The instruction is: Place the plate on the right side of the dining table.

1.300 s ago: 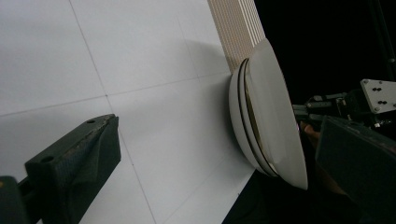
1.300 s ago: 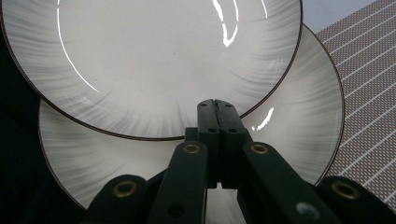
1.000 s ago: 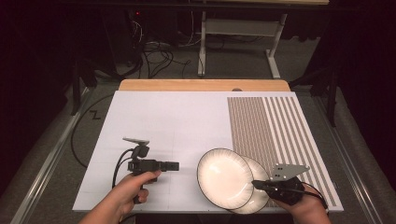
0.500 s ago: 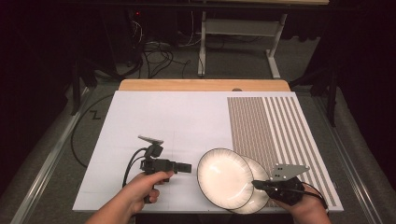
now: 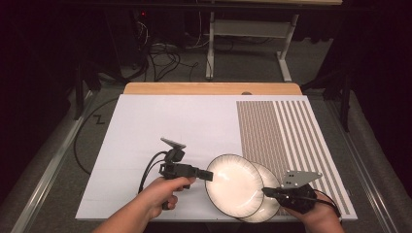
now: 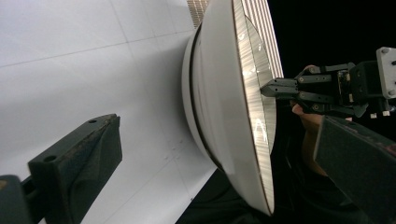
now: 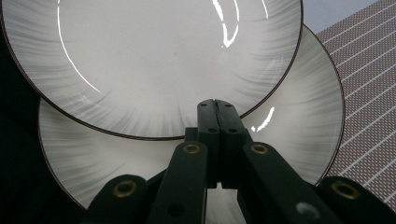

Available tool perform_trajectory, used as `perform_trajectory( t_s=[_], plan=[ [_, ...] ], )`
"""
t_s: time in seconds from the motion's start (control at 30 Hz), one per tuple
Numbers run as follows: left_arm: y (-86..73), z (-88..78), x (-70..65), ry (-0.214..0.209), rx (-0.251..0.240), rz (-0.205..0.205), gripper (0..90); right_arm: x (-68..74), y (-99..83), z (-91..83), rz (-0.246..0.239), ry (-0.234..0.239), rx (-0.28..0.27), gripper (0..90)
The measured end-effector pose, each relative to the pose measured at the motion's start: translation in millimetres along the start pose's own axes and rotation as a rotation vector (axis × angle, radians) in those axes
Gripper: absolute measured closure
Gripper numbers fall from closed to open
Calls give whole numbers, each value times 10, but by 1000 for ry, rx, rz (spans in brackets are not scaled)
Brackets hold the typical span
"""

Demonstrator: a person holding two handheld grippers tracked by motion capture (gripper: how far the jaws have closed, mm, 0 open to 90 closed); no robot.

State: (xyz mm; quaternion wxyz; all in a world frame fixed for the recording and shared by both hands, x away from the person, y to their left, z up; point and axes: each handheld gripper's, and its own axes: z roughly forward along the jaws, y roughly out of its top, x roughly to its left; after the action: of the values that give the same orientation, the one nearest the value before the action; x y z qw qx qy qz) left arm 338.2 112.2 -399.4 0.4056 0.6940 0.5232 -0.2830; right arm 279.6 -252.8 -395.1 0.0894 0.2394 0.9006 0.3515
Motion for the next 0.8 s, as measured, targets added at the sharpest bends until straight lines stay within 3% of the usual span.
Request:
perform_trajectory(
  t_s=[0.13,0.5,0.8],
  plan=[
    [21,76,-27,8,15,5,62,1,0,0,0,0,0,900],
    [41,153,-14,23,31,0,424,4,-1,-1,-3,-2,0,900],
    [54,181,-17,37,57,-2,592,6,-2,4,-4,-3,-4,900]
  ],
)
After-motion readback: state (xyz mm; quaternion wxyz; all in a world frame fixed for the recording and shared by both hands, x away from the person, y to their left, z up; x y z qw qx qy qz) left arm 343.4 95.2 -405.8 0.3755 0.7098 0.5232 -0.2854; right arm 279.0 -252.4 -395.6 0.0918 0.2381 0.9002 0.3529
